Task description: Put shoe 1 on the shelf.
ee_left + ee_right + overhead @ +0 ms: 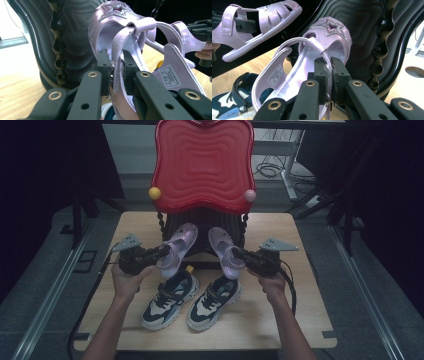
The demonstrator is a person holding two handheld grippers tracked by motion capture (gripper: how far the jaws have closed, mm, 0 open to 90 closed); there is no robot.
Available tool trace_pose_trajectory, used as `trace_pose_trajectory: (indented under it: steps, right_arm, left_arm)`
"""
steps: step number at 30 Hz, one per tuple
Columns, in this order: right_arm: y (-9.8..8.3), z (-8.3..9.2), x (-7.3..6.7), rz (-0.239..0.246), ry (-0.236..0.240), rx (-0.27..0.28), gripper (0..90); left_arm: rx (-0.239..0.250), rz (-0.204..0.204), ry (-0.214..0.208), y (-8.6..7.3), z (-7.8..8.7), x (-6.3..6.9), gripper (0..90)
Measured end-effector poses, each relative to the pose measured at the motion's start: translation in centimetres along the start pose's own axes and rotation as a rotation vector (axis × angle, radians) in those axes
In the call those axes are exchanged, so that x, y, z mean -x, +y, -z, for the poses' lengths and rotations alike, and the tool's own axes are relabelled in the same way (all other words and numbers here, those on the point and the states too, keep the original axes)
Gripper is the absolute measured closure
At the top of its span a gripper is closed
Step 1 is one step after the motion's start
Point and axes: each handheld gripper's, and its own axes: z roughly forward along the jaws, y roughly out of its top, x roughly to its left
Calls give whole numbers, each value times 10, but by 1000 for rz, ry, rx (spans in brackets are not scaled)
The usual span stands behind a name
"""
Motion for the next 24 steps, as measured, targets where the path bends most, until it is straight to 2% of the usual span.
trace_pose_trajectory:
  steps: [10, 24]
  right_arm:
    - [4, -8, 0, -8, -32, 19, 835]
    - [12, -22, -1, 15, -92, 39, 836]
  left_arm:
    - [35, 8, 23, 3, -11, -2, 811]
    - [60, 6, 58, 5, -26, -3, 811]
